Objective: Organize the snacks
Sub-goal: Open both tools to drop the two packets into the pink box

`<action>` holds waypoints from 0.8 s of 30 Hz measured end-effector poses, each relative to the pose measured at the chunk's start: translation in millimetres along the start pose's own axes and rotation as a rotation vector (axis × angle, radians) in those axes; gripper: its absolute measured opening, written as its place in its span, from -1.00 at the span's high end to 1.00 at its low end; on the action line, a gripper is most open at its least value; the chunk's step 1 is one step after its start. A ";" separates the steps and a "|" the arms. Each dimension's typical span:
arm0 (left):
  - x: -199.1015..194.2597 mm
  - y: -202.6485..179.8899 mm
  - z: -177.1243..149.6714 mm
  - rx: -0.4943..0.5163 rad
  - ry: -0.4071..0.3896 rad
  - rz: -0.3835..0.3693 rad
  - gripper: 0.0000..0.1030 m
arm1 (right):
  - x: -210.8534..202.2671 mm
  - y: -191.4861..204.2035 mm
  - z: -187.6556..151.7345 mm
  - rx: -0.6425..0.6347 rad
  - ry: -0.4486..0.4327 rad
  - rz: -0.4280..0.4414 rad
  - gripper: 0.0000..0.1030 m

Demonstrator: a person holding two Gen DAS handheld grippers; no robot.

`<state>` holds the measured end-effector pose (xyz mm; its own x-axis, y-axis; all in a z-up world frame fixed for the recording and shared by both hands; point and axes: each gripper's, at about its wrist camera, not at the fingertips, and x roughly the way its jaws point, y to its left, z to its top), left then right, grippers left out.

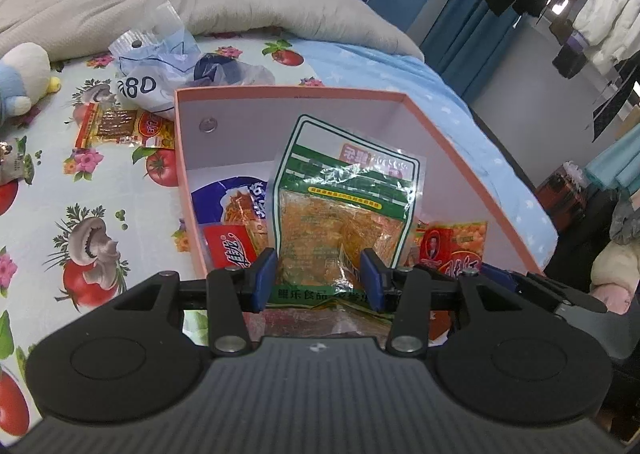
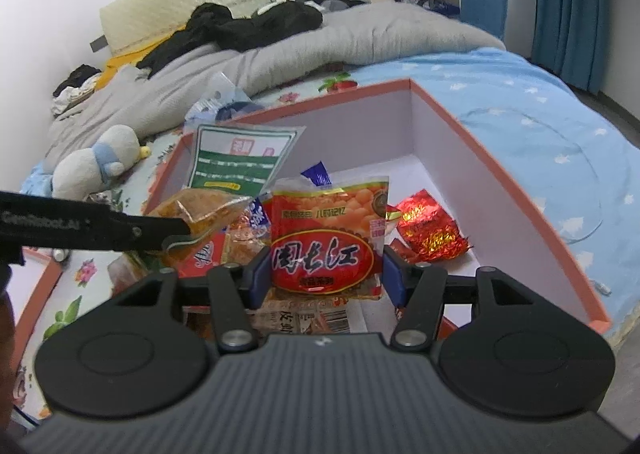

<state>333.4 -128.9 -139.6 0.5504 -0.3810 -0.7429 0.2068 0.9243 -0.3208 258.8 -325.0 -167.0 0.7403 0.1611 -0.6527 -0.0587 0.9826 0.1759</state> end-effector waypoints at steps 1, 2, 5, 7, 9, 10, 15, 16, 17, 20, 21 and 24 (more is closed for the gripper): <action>3.7 2.3 0.3 -0.002 0.004 0.000 0.00 | 3.7 -0.2 0.1 -0.002 0.008 0.003 -0.14; 4.7 4.1 -0.6 -0.006 0.008 0.000 0.00 | 7.2 0.8 -0.3 -0.009 0.016 0.002 -0.15; 11.5 11.4 -1.4 -0.020 0.021 -0.003 0.00 | 12.2 1.1 -1.2 -0.012 0.028 -0.010 -0.14; 12.4 14.1 -1.8 -0.020 0.024 -0.010 0.00 | 13.0 1.2 -1.5 -0.004 0.037 -0.010 -0.14; 11.3 15.7 -1.5 -0.019 0.022 -0.017 -0.14 | 11.6 2.2 -1.9 0.004 0.040 -0.013 -0.22; 9.8 16.0 -1.1 -0.019 0.021 -0.017 -0.23 | 9.6 2.7 -2.1 0.014 0.040 -0.012 -0.25; -16.9 11.4 -1.0 -0.004 -0.026 -0.005 -0.39 | -3.2 7.4 -2.5 0.025 0.040 -0.027 -0.53; -24.7 10.8 -2.1 -0.005 -0.037 -0.007 -0.39 | -9.6 9.6 -2.9 0.021 0.031 -0.022 -0.51; -33.1 9.9 -3.8 -0.001 -0.049 -0.007 -0.39 | -15.9 11.6 -3.2 0.021 0.023 -0.012 -0.49; -58.5 6.7 -11.9 0.002 -0.076 -0.004 -0.39 | -35.6 20.0 -6.0 0.012 -0.003 -0.015 -0.49; -67.8 5.7 -14.9 0.002 -0.085 -0.007 -0.39 | -43.3 23.0 -7.2 0.013 -0.012 -0.011 -0.49; -98.1 2.9 -27.6 0.012 -0.117 -0.004 -0.39 | -66.8 33.7 -12.1 0.010 -0.041 -0.001 -0.49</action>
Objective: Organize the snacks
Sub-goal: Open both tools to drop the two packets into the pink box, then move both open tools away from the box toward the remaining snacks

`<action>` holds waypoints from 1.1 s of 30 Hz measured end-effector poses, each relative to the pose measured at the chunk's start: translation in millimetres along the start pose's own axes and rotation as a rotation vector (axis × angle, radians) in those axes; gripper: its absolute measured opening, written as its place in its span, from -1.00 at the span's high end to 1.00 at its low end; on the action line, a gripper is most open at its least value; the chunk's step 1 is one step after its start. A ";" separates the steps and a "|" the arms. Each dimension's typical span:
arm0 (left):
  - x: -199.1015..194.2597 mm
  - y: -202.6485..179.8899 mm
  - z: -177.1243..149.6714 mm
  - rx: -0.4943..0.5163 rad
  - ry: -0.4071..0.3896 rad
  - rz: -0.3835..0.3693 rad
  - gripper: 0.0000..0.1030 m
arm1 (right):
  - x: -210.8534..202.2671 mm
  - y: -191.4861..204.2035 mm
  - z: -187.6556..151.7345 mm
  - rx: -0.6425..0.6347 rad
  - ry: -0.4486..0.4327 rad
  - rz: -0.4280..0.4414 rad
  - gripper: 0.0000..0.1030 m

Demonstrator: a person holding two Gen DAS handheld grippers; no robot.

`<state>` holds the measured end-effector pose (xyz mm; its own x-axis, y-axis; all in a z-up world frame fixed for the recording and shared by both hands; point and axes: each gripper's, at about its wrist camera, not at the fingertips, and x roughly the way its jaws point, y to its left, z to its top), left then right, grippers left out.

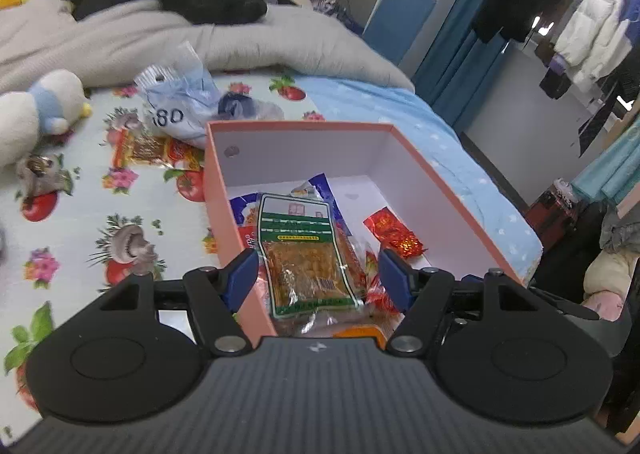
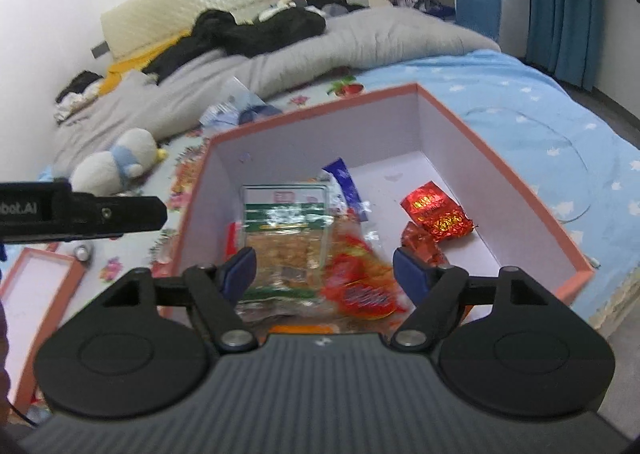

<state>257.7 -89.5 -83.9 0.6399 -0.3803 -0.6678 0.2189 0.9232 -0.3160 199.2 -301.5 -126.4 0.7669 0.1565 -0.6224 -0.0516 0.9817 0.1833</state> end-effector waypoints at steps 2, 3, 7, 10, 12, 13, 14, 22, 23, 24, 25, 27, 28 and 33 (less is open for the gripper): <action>-21.0 0.0 -7.4 0.004 -0.019 0.002 -0.39 | -15.3 8.2 -5.5 -0.001 -0.013 0.007 -0.49; -30.4 0.3 -11.4 0.006 -0.027 0.005 -0.39 | -22.0 11.7 -8.4 0.002 -0.016 0.014 -0.49; -68.8 2.4 -29.8 0.019 -0.061 0.015 -0.39 | -47.1 27.1 -19.7 -0.017 -0.038 0.034 -0.49; -93.7 4.7 -43.0 0.021 -0.087 0.028 -0.39 | -62.4 35.5 -29.3 -0.018 -0.051 0.049 -0.49; -108.2 7.1 -52.1 0.018 -0.099 0.035 -0.39 | -71.3 40.1 -35.1 -0.017 -0.059 0.062 -0.49; -115.5 8.7 -56.9 0.016 -0.104 0.039 -0.39 | -74.4 42.8 -37.6 -0.018 -0.060 0.065 -0.49; -121.9 10.4 -61.5 0.013 -0.109 0.043 -0.39 | -77.8 45.6 -40.3 -0.020 -0.061 0.071 -0.49; -162.2 24.5 -97.0 -0.026 -0.130 0.082 -0.39 | -95.3 65.3 -60.7 -0.064 -0.074 0.103 -0.49; -166.0 25.8 -100.1 -0.031 -0.133 0.087 -0.39 | -97.1 67.5 -63.4 -0.067 -0.073 0.109 -0.49; -170.1 27.2 -104.0 -0.035 -0.136 0.092 -0.39 | -98.6 69.7 -65.5 -0.071 -0.074 0.115 -0.49; -174.6 28.8 -107.7 -0.039 -0.140 0.097 -0.39 | -100.5 72.5 -68.0 -0.077 -0.076 0.118 -0.49; -181.4 32.1 -114.2 -0.049 -0.144 0.105 -0.39 | -103.6 78.4 -73.3 -0.091 -0.076 0.127 -0.49; -185.0 34.5 -118.0 -0.055 -0.145 0.110 -0.39 | -104.9 81.2 -75.9 -0.097 -0.074 0.131 -0.49; -196.0 50.4 -132.4 -0.090 -0.142 0.131 -0.39 | -105.5 98.0 -86.2 -0.126 -0.062 0.157 -0.49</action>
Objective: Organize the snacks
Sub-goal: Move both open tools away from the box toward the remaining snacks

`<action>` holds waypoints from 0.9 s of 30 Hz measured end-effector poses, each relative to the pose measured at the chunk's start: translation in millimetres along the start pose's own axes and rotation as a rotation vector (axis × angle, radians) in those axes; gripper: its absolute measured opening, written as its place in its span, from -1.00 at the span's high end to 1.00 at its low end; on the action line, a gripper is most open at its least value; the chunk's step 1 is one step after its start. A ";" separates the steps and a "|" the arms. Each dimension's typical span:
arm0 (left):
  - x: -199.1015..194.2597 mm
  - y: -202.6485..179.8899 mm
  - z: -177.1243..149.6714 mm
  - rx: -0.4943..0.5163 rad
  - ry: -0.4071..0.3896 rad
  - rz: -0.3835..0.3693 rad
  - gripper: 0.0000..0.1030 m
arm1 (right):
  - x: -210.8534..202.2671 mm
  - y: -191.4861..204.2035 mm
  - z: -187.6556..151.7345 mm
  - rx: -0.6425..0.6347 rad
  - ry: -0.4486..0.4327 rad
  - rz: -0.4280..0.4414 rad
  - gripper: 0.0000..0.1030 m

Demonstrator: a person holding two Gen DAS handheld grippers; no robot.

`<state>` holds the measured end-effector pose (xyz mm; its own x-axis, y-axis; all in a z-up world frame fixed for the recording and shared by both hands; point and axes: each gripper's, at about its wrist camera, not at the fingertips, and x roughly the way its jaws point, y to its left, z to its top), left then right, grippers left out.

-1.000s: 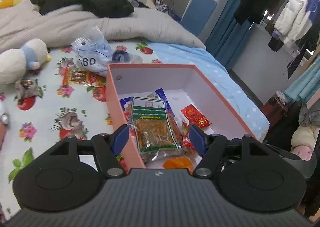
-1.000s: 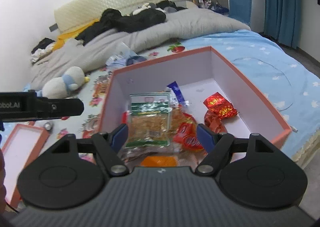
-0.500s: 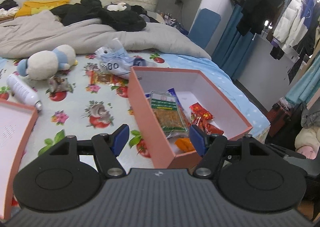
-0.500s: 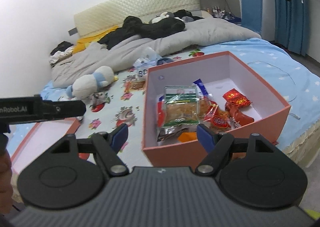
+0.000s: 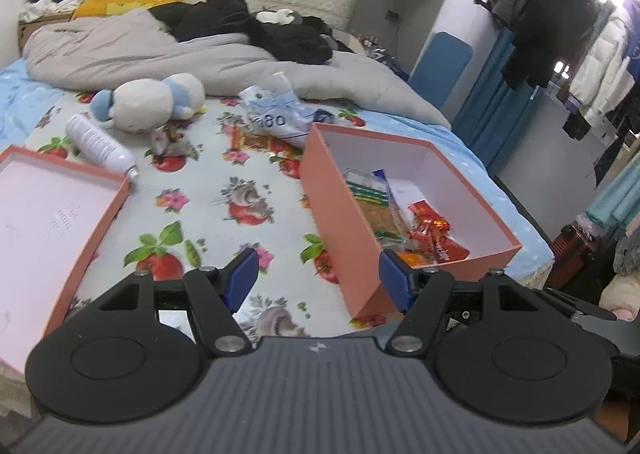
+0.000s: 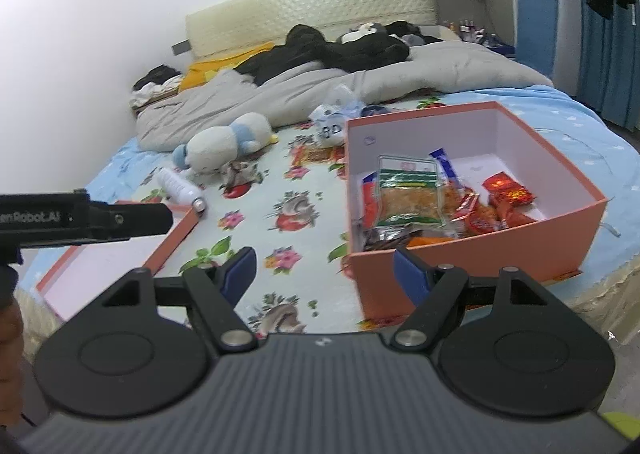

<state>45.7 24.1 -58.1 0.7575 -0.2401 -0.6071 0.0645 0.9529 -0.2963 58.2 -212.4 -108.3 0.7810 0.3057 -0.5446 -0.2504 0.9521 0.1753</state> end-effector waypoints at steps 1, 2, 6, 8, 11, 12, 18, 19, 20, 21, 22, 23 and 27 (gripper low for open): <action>-0.5 4.2 -2.1 -0.007 0.003 0.007 -0.39 | 1.4 2.9 -1.0 -0.004 0.002 0.006 -0.49; -0.4 8.5 -4.2 -0.013 0.006 0.015 -0.39 | 3.3 5.9 -2.3 -0.004 0.003 0.013 -0.49; 4.6 24.7 -10.5 -0.034 0.020 0.032 -0.39 | 14.9 13.6 -6.6 0.001 0.006 0.031 -0.49; 9.1 31.6 -13.2 -0.030 0.029 0.052 -0.39 | 21.6 16.4 -9.1 -0.008 0.011 0.023 -0.49; 21.1 41.9 -13.7 -0.030 0.038 0.073 -0.39 | 34.0 23.9 -12.0 -0.051 0.012 0.015 -0.49; 26.1 45.8 -13.6 -0.025 0.033 0.072 -0.41 | 39.1 25.6 -11.7 -0.056 0.009 0.016 -0.49; 73.5 69.9 -5.7 0.050 0.032 0.144 -0.45 | 72.1 52.8 -3.2 -0.183 -0.094 -0.013 -0.49; 83.4 75.7 -1.9 0.053 0.036 0.144 -0.45 | 81.1 52.8 2.1 -0.166 -0.090 0.011 -0.49; 93.3 81.4 2.8 0.053 0.043 0.148 -0.45 | 90.3 52.0 9.1 -0.152 -0.084 0.025 -0.49; 102.7 86.1 7.5 0.056 0.045 0.153 -0.45 | 98.0 52.5 16.1 -0.148 -0.087 0.030 -0.48; 112.5 91.1 12.5 0.062 0.046 0.157 -0.45 | 107.1 53.6 24.3 -0.150 -0.096 0.034 -0.48; 122.2 96.1 17.6 0.065 0.048 0.158 -0.47 | 116.2 54.2 32.1 -0.156 -0.103 0.037 -0.48; 165.5 118.0 41.7 0.072 0.044 0.155 -0.57 | 164.7 52.0 66.4 -0.152 -0.066 0.075 -0.48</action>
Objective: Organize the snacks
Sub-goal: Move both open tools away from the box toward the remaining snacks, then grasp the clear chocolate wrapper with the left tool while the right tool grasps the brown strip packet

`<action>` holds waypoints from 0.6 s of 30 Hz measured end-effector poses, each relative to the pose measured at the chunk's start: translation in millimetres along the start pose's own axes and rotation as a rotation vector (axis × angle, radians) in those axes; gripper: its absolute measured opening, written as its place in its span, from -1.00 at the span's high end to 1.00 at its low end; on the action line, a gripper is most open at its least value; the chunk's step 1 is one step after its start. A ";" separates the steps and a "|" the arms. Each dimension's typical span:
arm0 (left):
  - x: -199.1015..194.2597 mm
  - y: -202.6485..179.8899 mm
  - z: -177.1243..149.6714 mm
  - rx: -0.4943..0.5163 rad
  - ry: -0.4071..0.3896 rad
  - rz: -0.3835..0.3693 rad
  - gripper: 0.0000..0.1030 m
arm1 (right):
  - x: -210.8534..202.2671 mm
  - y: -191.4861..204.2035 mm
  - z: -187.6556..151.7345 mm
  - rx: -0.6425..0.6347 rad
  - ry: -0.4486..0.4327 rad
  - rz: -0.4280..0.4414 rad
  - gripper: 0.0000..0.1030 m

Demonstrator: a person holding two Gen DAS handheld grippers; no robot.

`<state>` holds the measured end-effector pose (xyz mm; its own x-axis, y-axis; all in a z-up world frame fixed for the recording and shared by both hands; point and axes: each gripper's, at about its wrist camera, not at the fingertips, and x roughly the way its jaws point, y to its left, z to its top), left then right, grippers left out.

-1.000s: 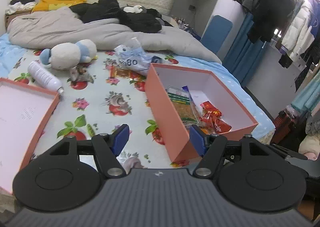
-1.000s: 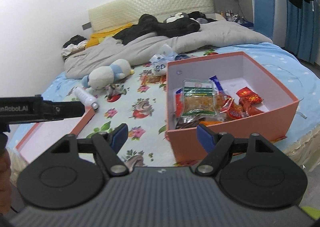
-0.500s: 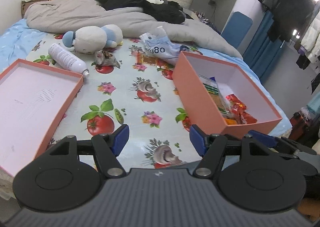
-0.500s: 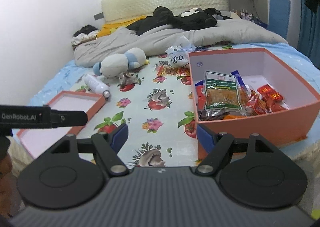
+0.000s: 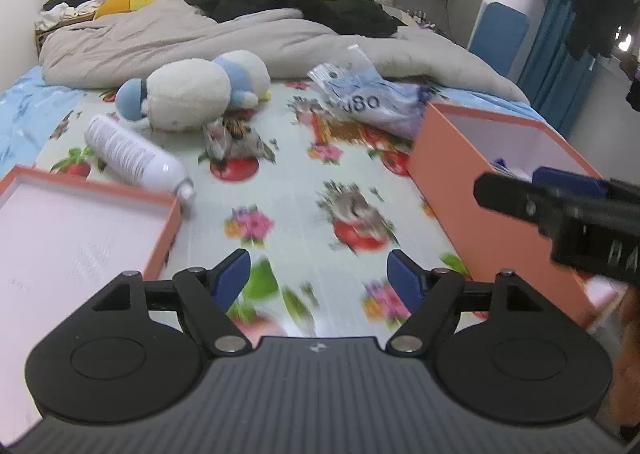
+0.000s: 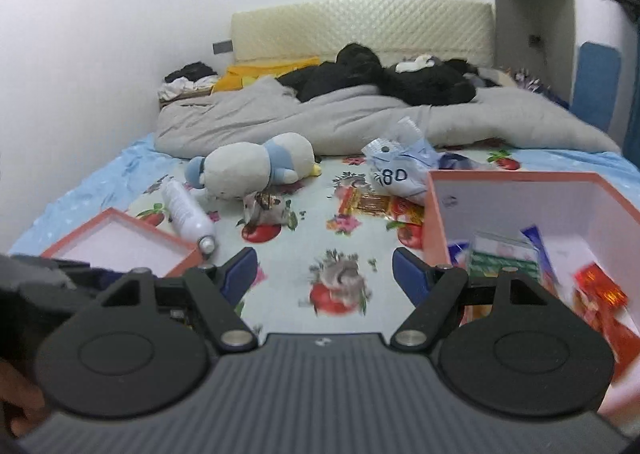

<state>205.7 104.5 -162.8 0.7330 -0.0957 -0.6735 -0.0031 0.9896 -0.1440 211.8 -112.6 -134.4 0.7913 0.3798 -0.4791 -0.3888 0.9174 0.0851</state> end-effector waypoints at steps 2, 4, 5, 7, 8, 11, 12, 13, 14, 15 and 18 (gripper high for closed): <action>21.4 9.5 13.4 -0.010 -0.008 0.003 -0.61 | 29.0 -4.4 16.5 -0.004 0.015 0.005 -0.48; 45.4 21.3 28.6 -0.038 -0.009 0.015 -0.62 | 58.5 -10.2 34.2 -0.010 0.031 0.013 -0.48; 56.8 27.4 35.7 -0.054 -0.013 0.017 -0.62 | 78.0 -14.4 45.3 -0.006 0.050 0.027 -0.48; 79.5 38.5 51.0 -0.086 -0.006 0.046 -0.62 | 112.1 -25.4 60.9 0.039 0.096 0.062 -0.48; 86.6 42.1 57.1 -0.085 -0.017 0.054 -0.62 | 133.7 -29.8 67.8 0.055 0.129 0.068 -0.48; 115.4 51.0 74.2 -0.077 -0.031 0.091 -0.62 | 194.1 -43.5 77.8 0.089 0.236 0.058 -0.47; 125.5 54.2 79.6 -0.091 -0.015 0.113 -0.62 | 214.1 -49.0 78.4 0.109 0.275 0.054 -0.47; 134.0 57.1 84.6 -0.100 -0.014 0.115 -0.62 | 230.2 -53.3 77.5 0.123 0.311 0.050 -0.47; 140.2 58.5 88.9 -0.102 -0.014 0.118 -0.62 | 246.0 -56.8 75.6 0.142 0.345 0.037 -0.47; 146.3 59.5 93.2 -0.107 -0.011 0.126 -0.62 | 260.6 -60.5 72.9 0.166 0.375 0.022 -0.47; 166.8 63.0 108.3 -0.111 -0.007 0.150 -0.62 | 286.3 -63.3 69.1 0.179 0.414 0.006 -0.46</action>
<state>401.5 162.6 -205.7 0.7234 0.0537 -0.6884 -0.1876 0.9747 -0.1212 495.6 -53.7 -216.5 0.5197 0.3390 -0.7842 -0.2764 0.9353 0.2211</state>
